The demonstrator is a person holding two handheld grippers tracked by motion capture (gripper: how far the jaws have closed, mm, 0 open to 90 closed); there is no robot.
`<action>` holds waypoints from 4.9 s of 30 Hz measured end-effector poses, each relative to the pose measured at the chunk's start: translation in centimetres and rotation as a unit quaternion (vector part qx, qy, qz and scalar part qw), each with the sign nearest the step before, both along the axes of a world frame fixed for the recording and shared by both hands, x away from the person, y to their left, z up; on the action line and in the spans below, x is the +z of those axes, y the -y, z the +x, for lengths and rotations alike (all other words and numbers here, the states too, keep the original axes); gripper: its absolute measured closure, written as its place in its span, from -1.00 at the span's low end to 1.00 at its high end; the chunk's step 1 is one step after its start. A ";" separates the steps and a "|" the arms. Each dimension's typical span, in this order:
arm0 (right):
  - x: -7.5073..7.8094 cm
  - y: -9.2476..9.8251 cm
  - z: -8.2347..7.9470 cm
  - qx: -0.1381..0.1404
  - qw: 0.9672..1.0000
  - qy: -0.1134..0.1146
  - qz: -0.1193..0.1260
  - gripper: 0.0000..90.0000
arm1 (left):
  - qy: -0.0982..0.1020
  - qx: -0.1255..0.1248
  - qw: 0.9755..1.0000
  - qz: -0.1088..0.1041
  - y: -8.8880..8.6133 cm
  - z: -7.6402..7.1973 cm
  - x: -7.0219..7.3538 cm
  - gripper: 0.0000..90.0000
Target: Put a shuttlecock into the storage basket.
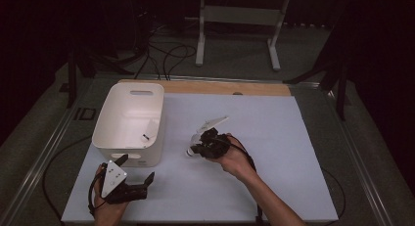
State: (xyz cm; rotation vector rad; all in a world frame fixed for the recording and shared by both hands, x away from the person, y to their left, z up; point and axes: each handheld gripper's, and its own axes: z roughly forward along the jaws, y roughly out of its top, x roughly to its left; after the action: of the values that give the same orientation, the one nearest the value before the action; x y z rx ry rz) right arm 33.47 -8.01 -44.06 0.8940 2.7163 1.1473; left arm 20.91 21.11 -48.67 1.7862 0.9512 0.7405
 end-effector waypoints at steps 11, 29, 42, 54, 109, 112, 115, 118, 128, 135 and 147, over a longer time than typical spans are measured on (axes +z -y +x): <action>0.8 0.0 0.1 -0.006 1.000 0.004 0.010 0.99 | 0.000 0.001 1.000 0.000 0.0 0.0 0.0 -1.00; 2.5 -0.3 0.4 -0.005 1.000 0.022 0.018 1.00 | 0.000 0.001 1.000 -0.001 -0.1 0.0 0.0 -1.00; 3.6 -0.5 0.9 -0.009 0.999 0.042 0.017 1.00 | -0.001 0.000 1.000 0.000 -0.1 0.0 0.0 -1.00; 4.5 -1.1 1.2 -0.010 0.999 0.051 0.016 1.00 | 0.000 0.000 1.000 0.000 0.0 0.0 0.0 -1.00; 7.1 -3.2 3.1 -0.015 0.997 0.075 0.033 1.00 | 0.000 0.001 1.000 -0.001 -0.1 0.0 0.0 -1.00; 7.2 -3.3 3.2 -0.016 0.997 0.073 0.032 1.00 | 0.000 0.001 1.000 -0.001 -0.1 0.0 0.0 -1.00; 7.3 -3.4 3.3 -0.015 0.997 0.074 0.032 1.00 | 0.000 0.001 1.000 -0.001 -0.1 0.0 0.0 -1.00; 7.5 -3.5 3.4 -0.015 0.997 0.076 0.030 1.00 | 0.000 0.001 1.000 -0.001 -0.1 0.0 0.0 -1.00; 7.7 -3.8 3.6 -0.016 0.996 0.078 0.031 1.00 | 0.000 0.002 1.000 -0.001 -0.1 0.0 0.0 -1.00; 7.8 -3.9 3.9 -0.020 0.996 0.076 0.030 1.00 | 0.000 0.001 1.000 -0.001 -0.1 0.0 0.0 -1.00; 8.3 -4.1 4.4 -0.024 0.996 0.081 0.027 1.00 | 0.000 0.001 1.000 -0.001 -0.1 0.0 0.0 -1.00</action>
State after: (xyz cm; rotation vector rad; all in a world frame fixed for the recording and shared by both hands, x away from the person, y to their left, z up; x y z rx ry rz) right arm 37.90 -3.88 -35.79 0.8282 2.5325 1.2304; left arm 20.89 21.23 -48.66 1.7836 0.9532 0.7396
